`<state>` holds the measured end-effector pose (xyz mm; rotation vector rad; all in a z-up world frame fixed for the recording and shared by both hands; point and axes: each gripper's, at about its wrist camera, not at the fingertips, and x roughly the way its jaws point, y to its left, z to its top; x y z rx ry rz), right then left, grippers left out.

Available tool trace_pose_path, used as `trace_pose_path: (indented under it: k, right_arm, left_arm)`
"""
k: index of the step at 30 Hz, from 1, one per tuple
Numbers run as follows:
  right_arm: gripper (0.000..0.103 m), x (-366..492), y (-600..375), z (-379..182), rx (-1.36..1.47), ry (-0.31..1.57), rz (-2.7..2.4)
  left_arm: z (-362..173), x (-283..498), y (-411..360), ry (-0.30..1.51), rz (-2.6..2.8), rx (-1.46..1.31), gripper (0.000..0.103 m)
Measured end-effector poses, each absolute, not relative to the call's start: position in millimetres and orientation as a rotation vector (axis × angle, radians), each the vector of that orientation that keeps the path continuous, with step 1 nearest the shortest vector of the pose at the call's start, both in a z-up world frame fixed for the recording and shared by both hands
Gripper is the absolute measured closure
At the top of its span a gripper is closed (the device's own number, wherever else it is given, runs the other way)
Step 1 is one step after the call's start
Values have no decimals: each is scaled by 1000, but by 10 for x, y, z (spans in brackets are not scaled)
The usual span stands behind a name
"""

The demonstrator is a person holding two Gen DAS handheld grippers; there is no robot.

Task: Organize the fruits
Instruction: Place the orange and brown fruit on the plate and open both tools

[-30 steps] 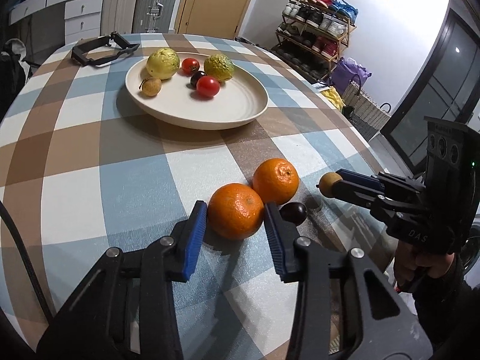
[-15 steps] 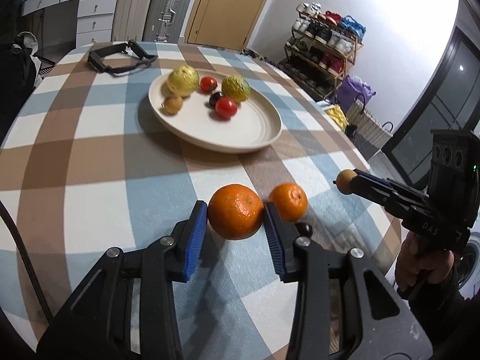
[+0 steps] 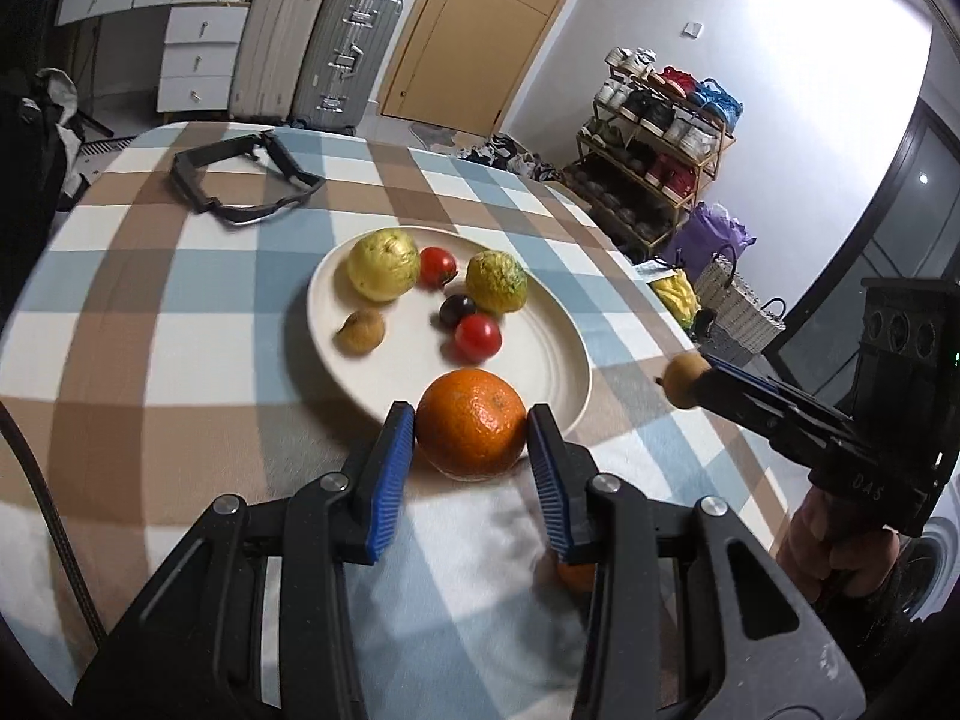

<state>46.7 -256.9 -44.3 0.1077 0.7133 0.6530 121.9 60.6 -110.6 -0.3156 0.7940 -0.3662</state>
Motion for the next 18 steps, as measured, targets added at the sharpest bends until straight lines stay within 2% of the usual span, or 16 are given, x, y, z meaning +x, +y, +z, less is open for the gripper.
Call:
trace_pose_path:
  k: [18]
  right_arm:
    - [78, 1748, -2053, -468, 167, 775, 732]
  left_arm:
    - [-1348, 2088, 415, 830, -320, -305, 67]
